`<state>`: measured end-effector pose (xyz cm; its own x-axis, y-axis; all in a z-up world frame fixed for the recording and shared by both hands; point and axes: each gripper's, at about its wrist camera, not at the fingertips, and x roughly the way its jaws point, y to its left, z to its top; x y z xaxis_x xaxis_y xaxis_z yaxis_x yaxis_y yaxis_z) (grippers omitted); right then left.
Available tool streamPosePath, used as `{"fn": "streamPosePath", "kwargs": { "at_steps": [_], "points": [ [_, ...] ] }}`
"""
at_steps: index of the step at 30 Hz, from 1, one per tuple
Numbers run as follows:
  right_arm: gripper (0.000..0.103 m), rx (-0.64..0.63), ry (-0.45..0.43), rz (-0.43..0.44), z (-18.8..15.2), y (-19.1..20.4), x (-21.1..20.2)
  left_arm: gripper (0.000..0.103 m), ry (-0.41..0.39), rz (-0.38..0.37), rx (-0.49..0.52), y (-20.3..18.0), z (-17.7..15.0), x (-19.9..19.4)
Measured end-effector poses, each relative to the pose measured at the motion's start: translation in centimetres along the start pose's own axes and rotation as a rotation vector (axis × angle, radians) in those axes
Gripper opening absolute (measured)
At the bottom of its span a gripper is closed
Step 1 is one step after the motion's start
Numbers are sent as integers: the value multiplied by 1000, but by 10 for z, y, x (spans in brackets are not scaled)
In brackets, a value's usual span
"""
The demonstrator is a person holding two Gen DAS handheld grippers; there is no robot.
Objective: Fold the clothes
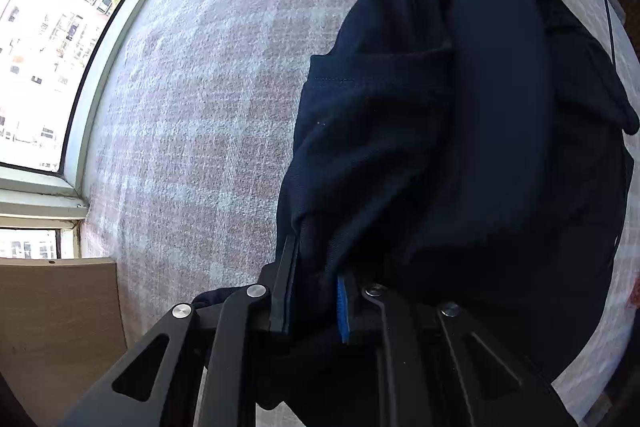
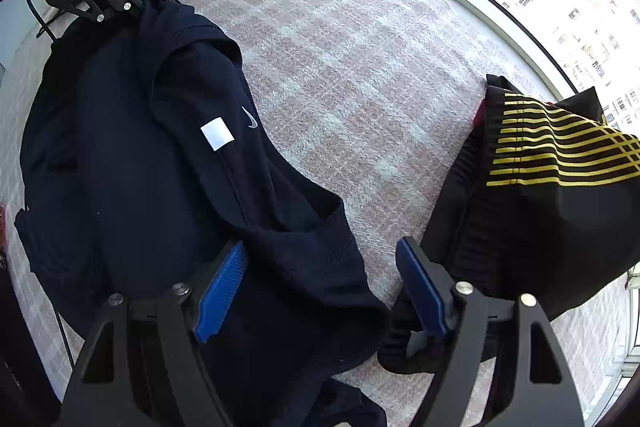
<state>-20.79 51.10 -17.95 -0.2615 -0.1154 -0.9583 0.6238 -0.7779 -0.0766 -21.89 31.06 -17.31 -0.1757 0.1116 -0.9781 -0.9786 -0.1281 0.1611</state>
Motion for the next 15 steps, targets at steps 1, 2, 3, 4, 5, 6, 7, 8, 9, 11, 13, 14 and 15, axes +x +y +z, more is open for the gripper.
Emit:
{"fn": "streamPosePath", "kwargs": {
  "at_steps": [1,2,3,4,5,6,7,8,9,11,13,14,15],
  "points": [
    [75,2,2,10,0,-2,3,12,-13,-22,-27,5,0,-1],
    [75,3,4,24,0,-4,7,11,-22,-25,-39,7,-2,-2],
    [75,6,8,41,0,-6,10,11,-31,-30,-53,9,-3,-3],
    [75,10,14,59,0,-7,14,11,-37,-39,-71,11,-3,-2],
    [75,23,29,67,0,-10,18,10,-43,-52,-91,14,-4,-2],
    [71,44,27,81,0,-13,19,10,-48,-64,-113,16,-4,-2],
    [67,69,24,96,0,-18,17,10,-54,-73,-135,19,-4,-3],
    [53,94,22,111,1,-22,15,10,-60,-86,-158,22,-4,-3],
    [33,115,21,120,1,-27,13,10,-67,-103,-177,26,-5,-4],
    [15,150,23,129,-1,-35,9,10,-77,-115,-198,30,-6,-5],
    [9,168,32,122,-2,-40,10,10,-79,-124,-208,33,-6,-5],
    [9,179,38,123,-3,-41,12,10,-81,-127,-209,33,-6,-5],
    [9,196,36,126,-3,-43,13,15,-86,-121,-202,32,-6,-6]
  ]
}}
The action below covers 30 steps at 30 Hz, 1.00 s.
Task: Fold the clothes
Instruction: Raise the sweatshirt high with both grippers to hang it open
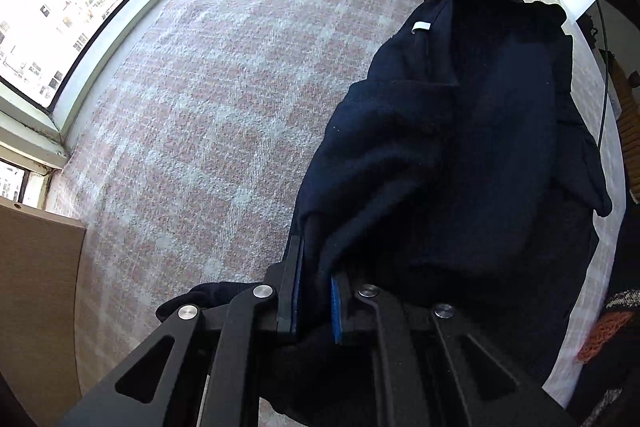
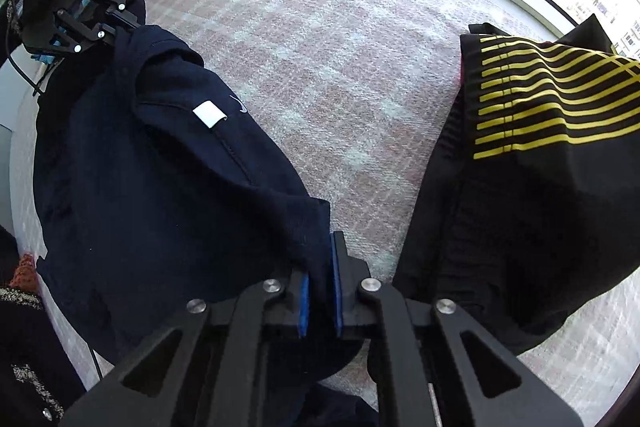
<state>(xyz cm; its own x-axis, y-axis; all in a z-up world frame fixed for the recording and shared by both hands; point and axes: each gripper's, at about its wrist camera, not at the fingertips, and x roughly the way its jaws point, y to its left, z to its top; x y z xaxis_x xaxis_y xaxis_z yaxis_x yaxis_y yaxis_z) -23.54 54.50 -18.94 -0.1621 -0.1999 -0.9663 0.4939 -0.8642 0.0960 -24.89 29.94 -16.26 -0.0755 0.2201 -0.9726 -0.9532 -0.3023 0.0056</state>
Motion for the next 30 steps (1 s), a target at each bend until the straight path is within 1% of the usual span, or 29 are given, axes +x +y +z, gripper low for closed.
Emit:
{"fn": "streamPosePath", "kwargs": {
  "at_steps": [1,3,5,8,11,14,16,18,20,21,24,25,27,29,30],
  "points": [
    [9,18,-4,4,0,-2,1,17,-5,5,8,-1,0,-1],
    [9,52,-9,19,1,-7,1,28,-5,26,16,-2,0,-2],
    [9,56,-15,28,0,-10,1,28,-1,22,9,-1,2,-3],
    [9,54,-13,26,-2,-9,1,28,-3,23,27,-4,5,-7],
    [9,49,-14,20,-3,-8,1,21,-10,6,30,-10,7,-13],
    [9,52,-19,13,2,-7,7,20,-25,22,53,-21,7,-21],
    [9,48,-22,10,0,-4,10,15,-37,40,69,-27,7,-27],
    [9,48,-23,11,-1,-2,11,15,-44,58,83,-33,8,-32],
    [9,47,-30,9,-2,1,11,13,-57,59,83,-33,8,-36],
    [9,47,-33,7,-3,4,11,10,-62,58,64,-30,9,-37],
    [7,57,-55,11,-4,5,7,3,-92,12,-2,-21,13,-50],
    [6,61,-71,12,-4,6,2,3,-121,-4,-14,-16,10,-58],
    [5,68,-103,13,-5,8,-6,3,-175,-7,-38,-10,7,-73],
    [5,94,-147,30,-5,9,-20,3,-203,-2,-91,-2,4,-88],
    [5,110,-169,42,-5,9,-27,3,-215,12,-105,3,4,-92]
  ]
}}
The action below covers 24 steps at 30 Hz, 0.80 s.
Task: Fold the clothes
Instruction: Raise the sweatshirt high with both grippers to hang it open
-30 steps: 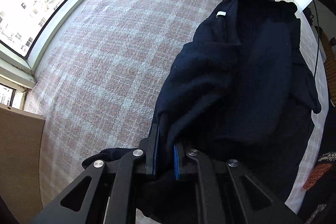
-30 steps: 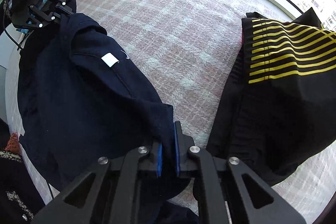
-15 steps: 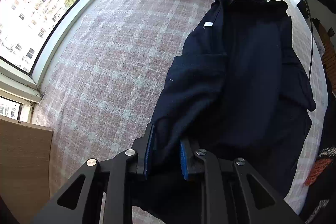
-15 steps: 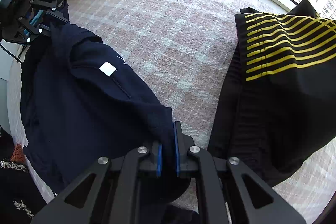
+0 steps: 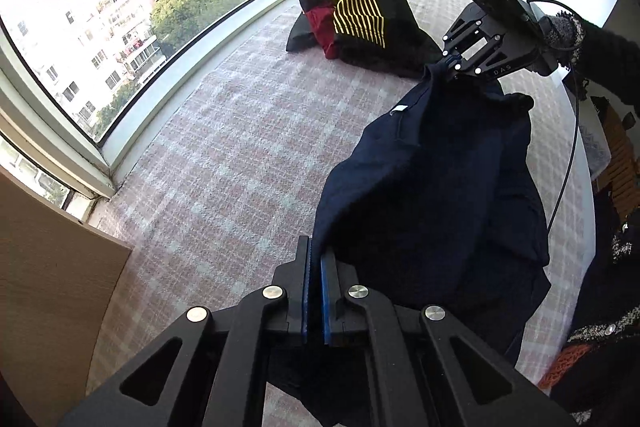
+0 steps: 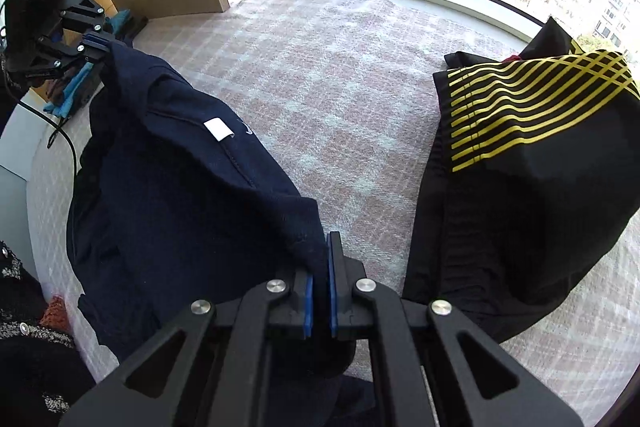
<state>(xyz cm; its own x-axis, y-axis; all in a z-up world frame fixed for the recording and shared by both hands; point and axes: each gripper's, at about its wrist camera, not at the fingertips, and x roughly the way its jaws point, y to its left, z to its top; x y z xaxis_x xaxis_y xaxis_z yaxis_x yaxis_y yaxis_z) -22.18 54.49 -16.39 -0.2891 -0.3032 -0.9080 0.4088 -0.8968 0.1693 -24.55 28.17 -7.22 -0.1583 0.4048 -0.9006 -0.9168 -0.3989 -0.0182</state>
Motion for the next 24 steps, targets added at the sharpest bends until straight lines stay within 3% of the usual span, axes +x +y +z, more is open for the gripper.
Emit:
{"fn": "streamPosePath", "kwargs": {
  "at_steps": [5,10,24],
  "points": [
    [5,25,-113,-72,4,3,-41,3,-58,101,-40,5,1,-32],
    [5,4,-244,-189,10,34,-102,3,-162,249,-35,-20,4,-88],
    [4,-115,-677,-511,16,188,-388,3,-517,556,27,-130,14,-366]
  ]
}}
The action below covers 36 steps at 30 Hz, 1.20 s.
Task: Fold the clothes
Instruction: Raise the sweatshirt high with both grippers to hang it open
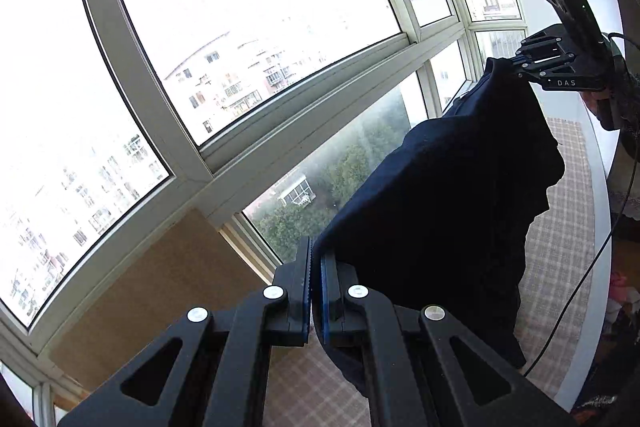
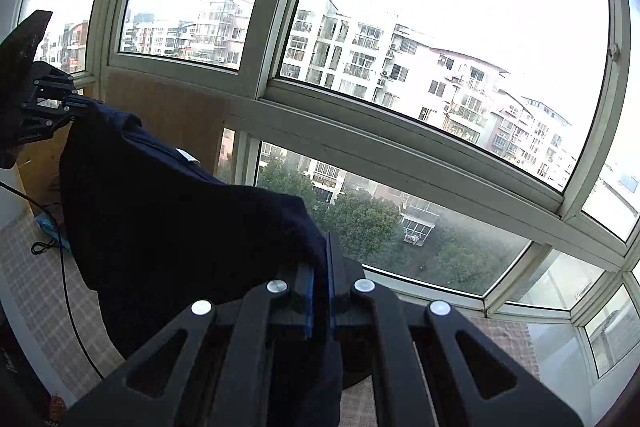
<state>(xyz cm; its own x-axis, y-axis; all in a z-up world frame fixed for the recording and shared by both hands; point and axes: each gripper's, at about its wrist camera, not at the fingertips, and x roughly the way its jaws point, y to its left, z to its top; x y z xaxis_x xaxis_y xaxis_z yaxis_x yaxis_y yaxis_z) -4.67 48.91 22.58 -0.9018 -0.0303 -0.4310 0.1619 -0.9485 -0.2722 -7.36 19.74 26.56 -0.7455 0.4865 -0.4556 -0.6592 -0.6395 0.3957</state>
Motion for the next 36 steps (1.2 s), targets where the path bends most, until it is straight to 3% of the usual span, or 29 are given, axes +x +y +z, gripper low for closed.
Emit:
{"fn": "streamPosePath", "kwargs": {
  "at_steps": [7,11,17,21,25,28,32,36],
  "points": [
    [4,-79,-181,-137,75,12,-140,3,-118,136,70,-9,62,-131],
    [4,-81,-259,-172,106,19,-207,3,-164,173,47,-6,89,-195],
    [4,-123,-327,-206,127,40,-273,3,-217,252,42,-5,114,-278],
    [4,-162,-336,-215,130,50,-293,3,-222,290,81,-10,112,-307],
    [4,-147,-325,-195,134,49,-279,3,-182,268,59,4,106,-294],
    [4,-165,-282,-201,135,48,-246,3,-114,257,61,12,97,-253],
    [4,-164,-194,-184,140,39,-174,3,1,228,56,33,80,-167],
    [4,-147,-80,-168,135,24,-61,3,110,194,32,59,54,-58]
  ]
}}
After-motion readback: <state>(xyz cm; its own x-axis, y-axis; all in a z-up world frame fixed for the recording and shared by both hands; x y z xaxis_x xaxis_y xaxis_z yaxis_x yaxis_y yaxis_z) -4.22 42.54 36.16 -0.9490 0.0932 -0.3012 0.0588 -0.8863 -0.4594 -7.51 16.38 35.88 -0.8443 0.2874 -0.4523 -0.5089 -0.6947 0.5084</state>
